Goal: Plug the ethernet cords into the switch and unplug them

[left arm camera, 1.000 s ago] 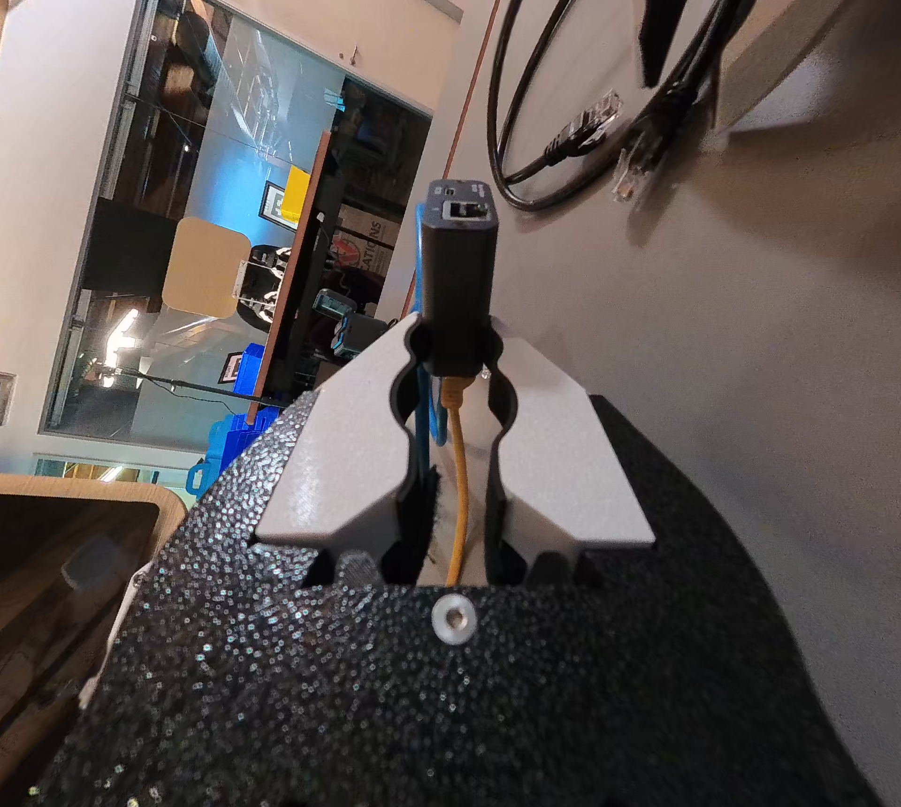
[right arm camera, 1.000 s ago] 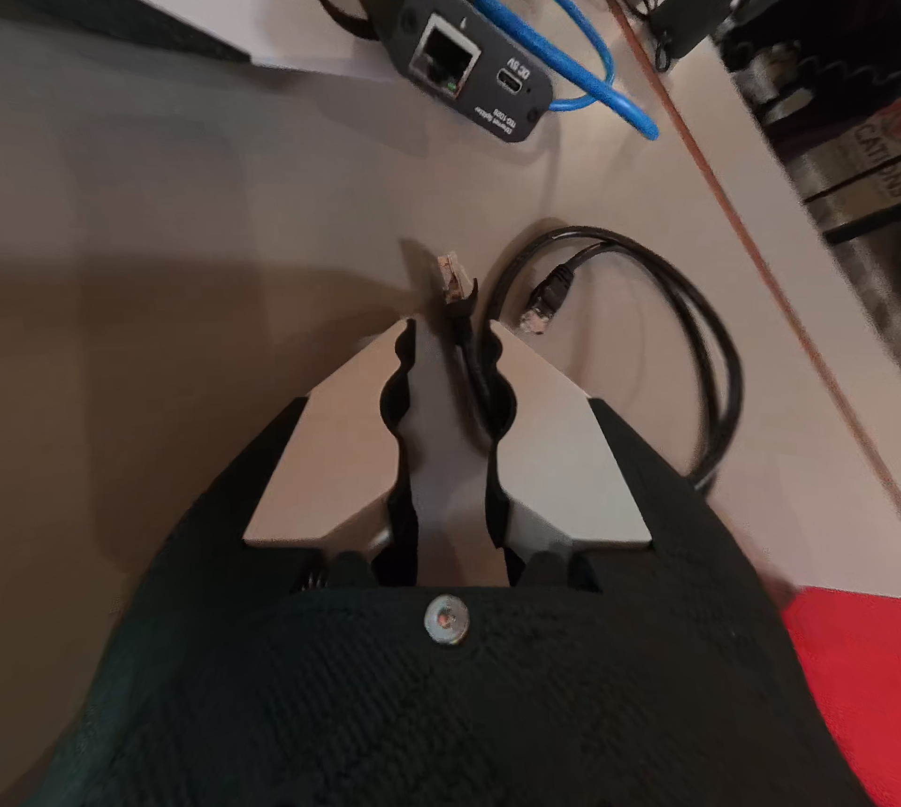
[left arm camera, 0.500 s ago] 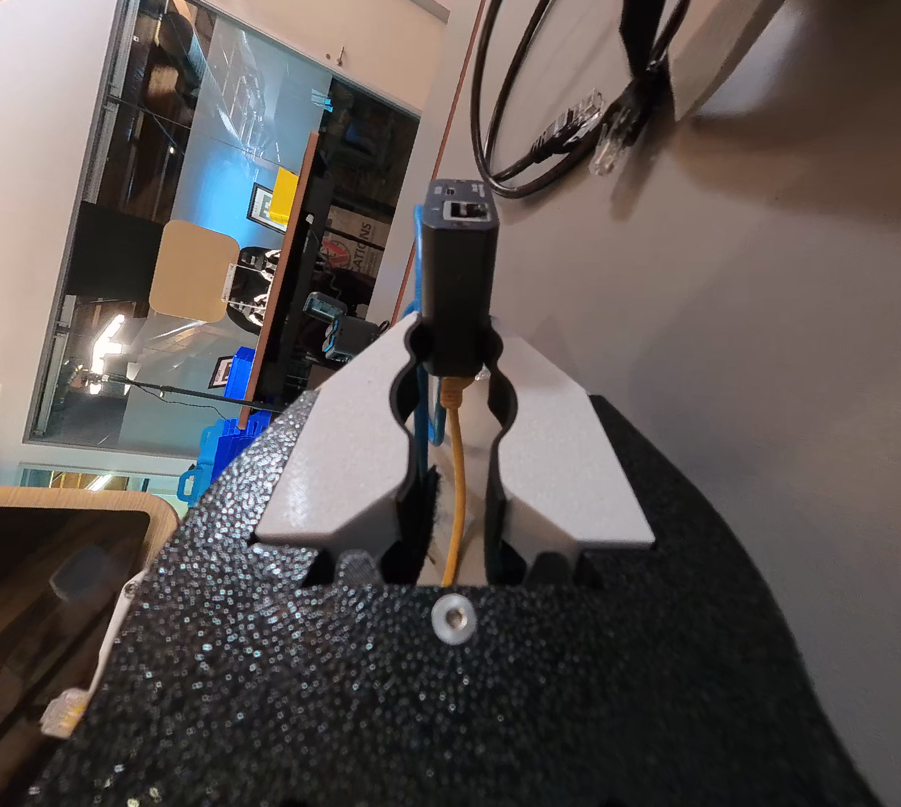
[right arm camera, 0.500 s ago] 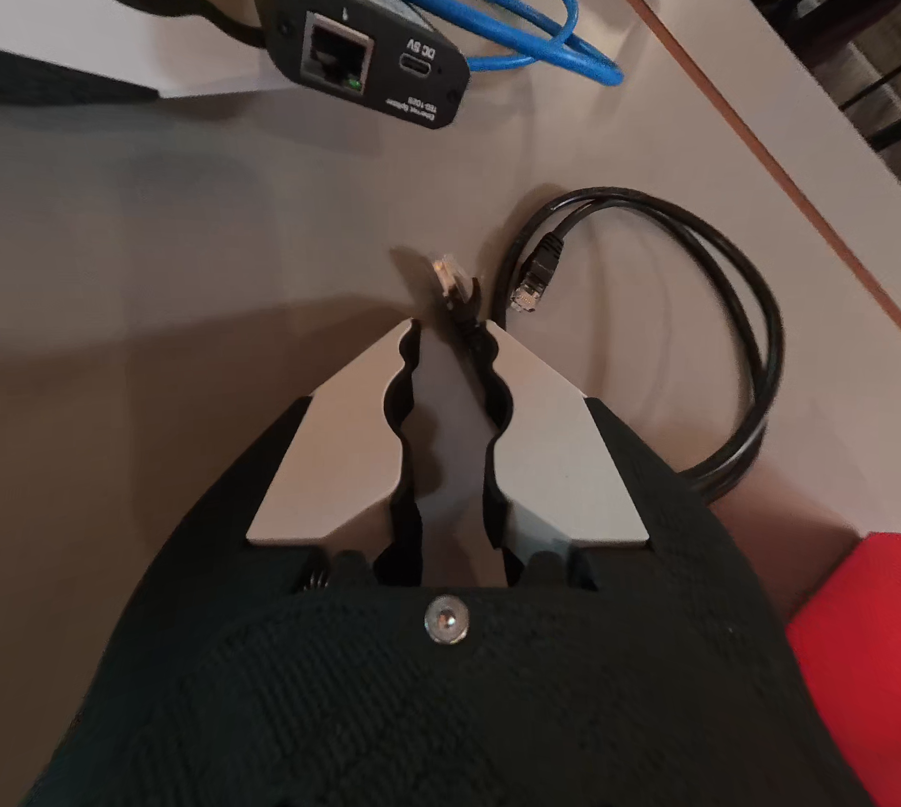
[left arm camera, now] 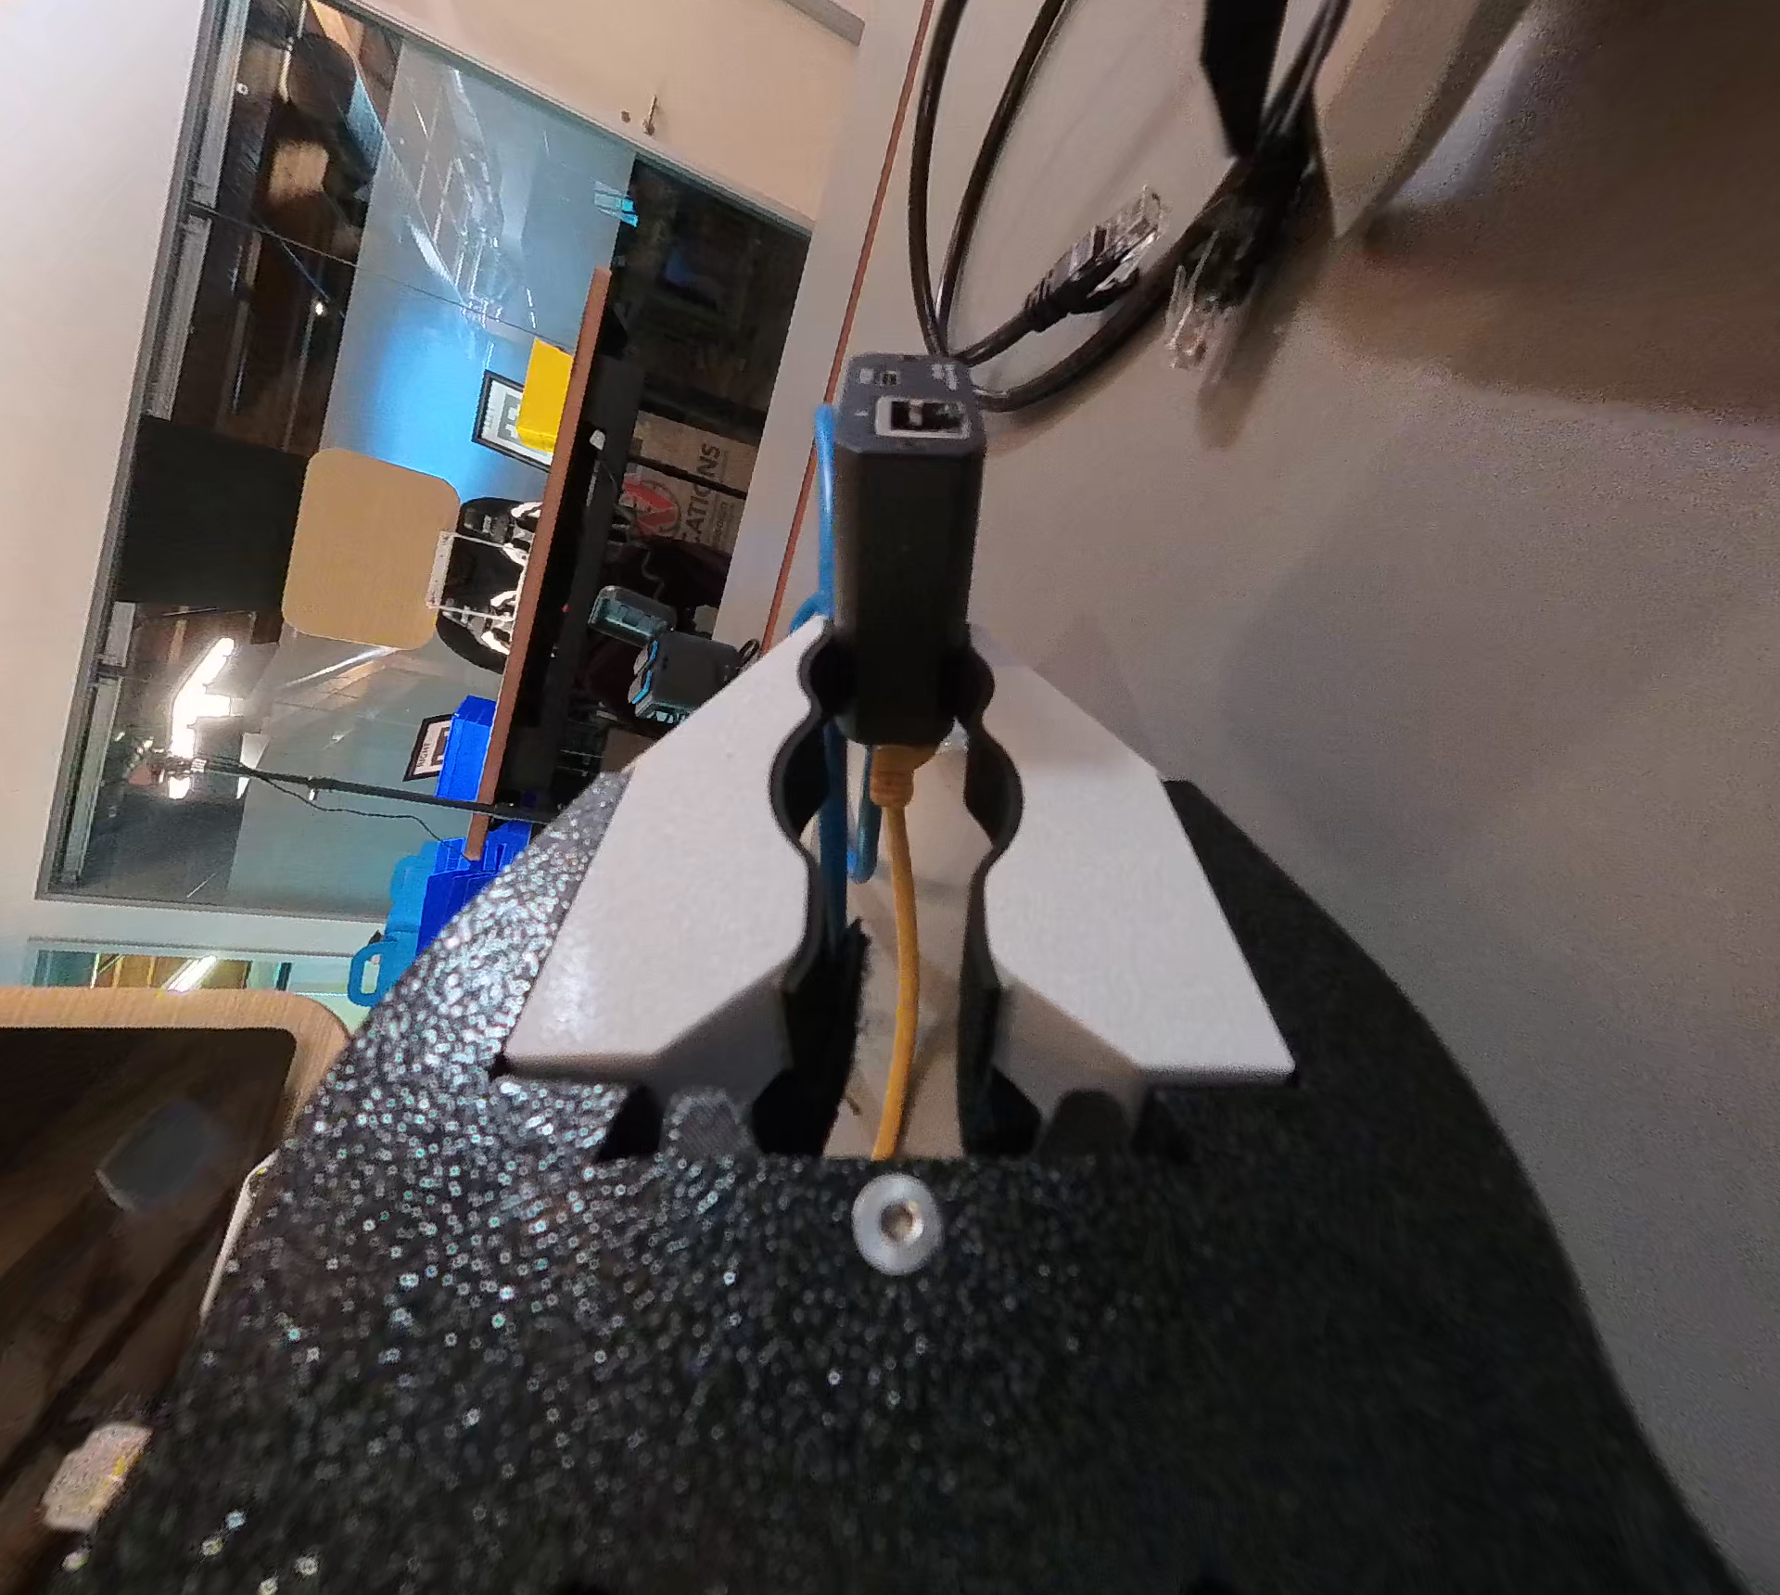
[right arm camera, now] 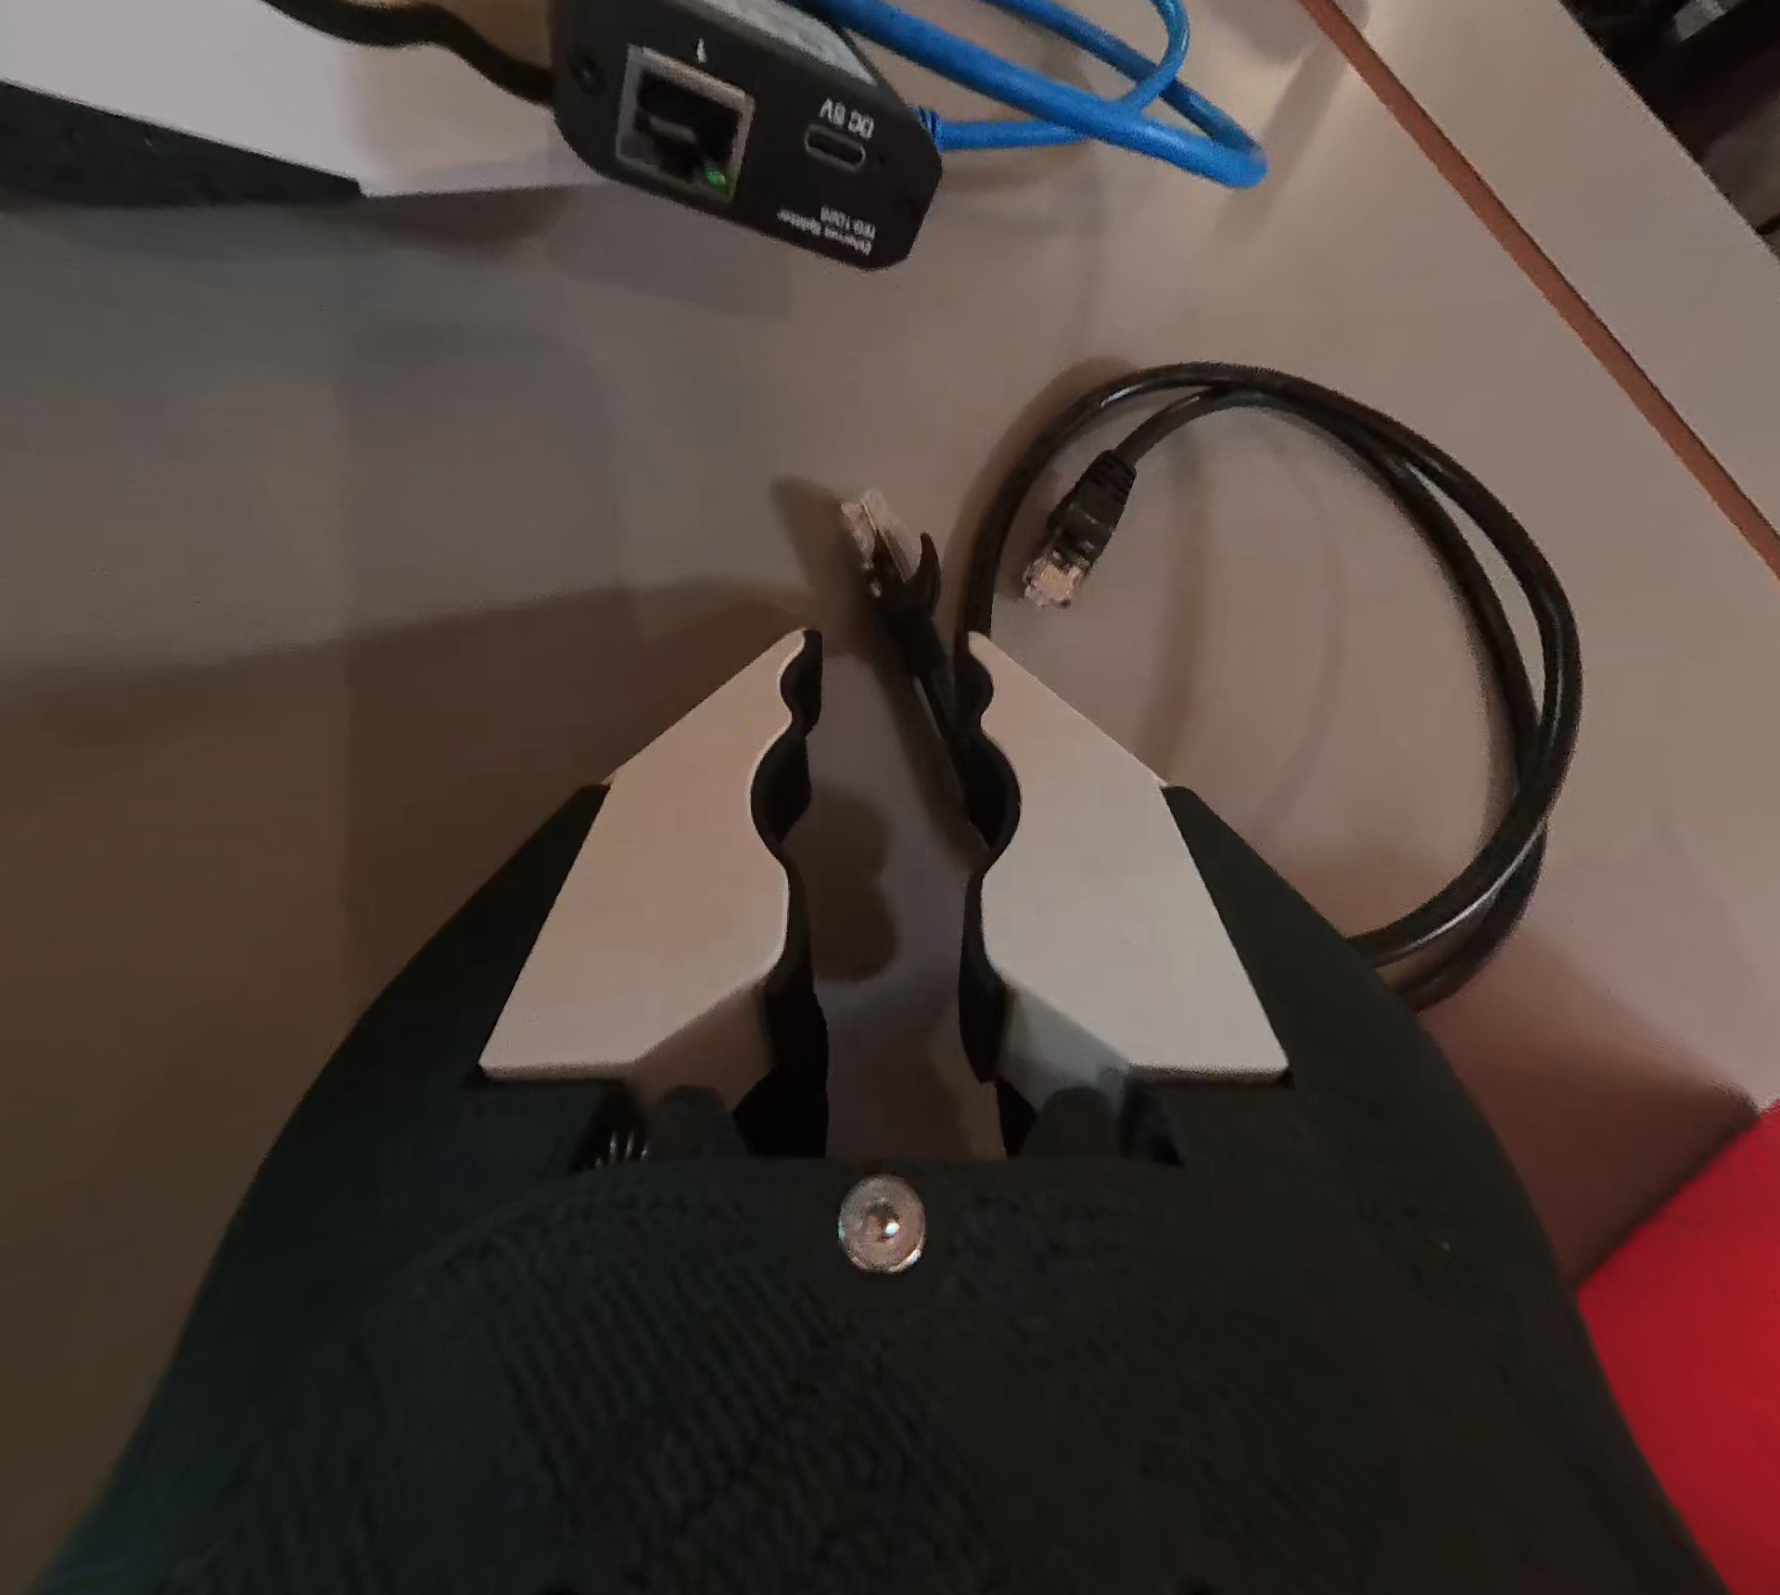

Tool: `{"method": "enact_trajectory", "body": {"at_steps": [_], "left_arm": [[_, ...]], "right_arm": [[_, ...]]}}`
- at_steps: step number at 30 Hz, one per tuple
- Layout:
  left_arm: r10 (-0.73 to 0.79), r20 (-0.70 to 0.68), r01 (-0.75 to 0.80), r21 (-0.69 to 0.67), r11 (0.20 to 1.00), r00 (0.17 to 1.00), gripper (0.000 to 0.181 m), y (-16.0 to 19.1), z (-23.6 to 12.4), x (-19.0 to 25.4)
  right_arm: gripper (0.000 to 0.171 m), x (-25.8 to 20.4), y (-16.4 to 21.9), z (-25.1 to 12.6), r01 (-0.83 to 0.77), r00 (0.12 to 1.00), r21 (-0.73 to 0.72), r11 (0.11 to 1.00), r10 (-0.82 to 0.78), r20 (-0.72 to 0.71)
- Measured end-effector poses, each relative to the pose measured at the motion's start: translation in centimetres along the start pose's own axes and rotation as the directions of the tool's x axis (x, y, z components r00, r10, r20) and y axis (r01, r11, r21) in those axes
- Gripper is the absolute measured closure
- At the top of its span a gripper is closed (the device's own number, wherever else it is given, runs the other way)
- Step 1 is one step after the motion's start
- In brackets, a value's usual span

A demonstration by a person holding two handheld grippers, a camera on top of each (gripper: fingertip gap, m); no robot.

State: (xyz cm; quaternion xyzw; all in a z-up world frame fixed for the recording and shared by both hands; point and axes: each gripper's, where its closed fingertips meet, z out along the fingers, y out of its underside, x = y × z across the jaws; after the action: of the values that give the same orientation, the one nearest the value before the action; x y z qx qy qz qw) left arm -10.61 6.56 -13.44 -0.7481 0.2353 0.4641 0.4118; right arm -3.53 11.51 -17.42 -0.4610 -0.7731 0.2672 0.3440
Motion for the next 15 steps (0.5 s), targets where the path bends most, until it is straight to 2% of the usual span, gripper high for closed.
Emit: {"method": "enact_trajectory", "body": {"at_steps": [2, 5, 9, 15], "left_arm": [[0.001, -0.001, -0.001, 0.0, 1.0, 1.0, 0.159, 0.0, 0.0, -0.02], [0.005, -0.001, -0.005, -0.001, 1.0, 1.0, 0.159, 0.02, -0.01, -0.04], [0.017, 0.011, -0.017, 0.001, 1.0, 1.0, 0.159, -0.1, -0.19, -0.3], [0.109, 0.029, -0.109, -0.004, 0.994, 0.994, 0.16, -0.24, -0.4, -0.31]], "right_arm": [[0.148, 0.13, 0.13, 0.02, 0.005, 1.0, -0.006, 1.0, -0.005, -0.006], [0.162, 0.93, 0.51, 0.24, 0.019, 0.998, -0.032, 0.999, -0.021, -0.065], [0.163, 1.01, 0.38, 0.5, -0.004, 0.997, -0.032, 0.999, 0.002, -0.071], [0.163, 0.9, 0.41, 0.54, -0.135, 0.991, -0.027, 0.99, 0.135, -0.016]]}}
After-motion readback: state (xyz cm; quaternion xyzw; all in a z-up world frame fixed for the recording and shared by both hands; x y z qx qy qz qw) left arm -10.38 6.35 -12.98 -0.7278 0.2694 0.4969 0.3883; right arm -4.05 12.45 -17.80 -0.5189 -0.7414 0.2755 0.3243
